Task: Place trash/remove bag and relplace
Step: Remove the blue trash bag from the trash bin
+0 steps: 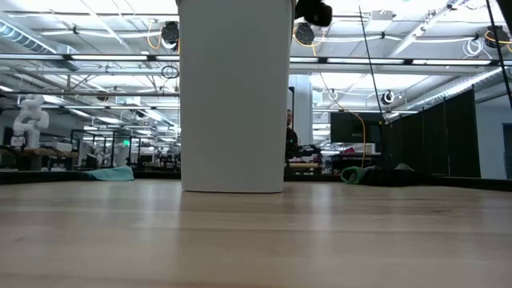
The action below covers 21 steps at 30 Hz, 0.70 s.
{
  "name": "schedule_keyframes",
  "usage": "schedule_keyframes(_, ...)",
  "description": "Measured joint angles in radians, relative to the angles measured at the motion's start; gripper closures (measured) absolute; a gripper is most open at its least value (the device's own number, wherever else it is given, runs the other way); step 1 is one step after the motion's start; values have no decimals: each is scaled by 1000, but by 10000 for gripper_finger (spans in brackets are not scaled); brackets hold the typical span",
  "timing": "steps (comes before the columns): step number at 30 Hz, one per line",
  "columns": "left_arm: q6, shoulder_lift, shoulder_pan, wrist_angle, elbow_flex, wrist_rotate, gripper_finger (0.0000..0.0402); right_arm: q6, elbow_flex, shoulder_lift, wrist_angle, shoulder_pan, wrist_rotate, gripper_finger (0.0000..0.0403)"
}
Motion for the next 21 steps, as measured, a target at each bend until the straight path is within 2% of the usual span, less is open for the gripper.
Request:
schedule_keyframes(7, 10, 0, 0, 0, 0, -3, 402, 86, 0, -63, -11, -20, -33, 215)
schedule_keyframes(13, 26, 0, 0, -8, 0, -3, 402, 122, -17, -68, 5, -26, -80, 215)
schedule_keyframes(16, 27, 0, 0, -14, 0, -3, 402, 147, -81, -81, 36, -25, -111, 215)
schedule_keyframes(21, 28, 0, 0, -34, 0, -3, 402, 242, -268, -168, 251, -14, -133, 215)
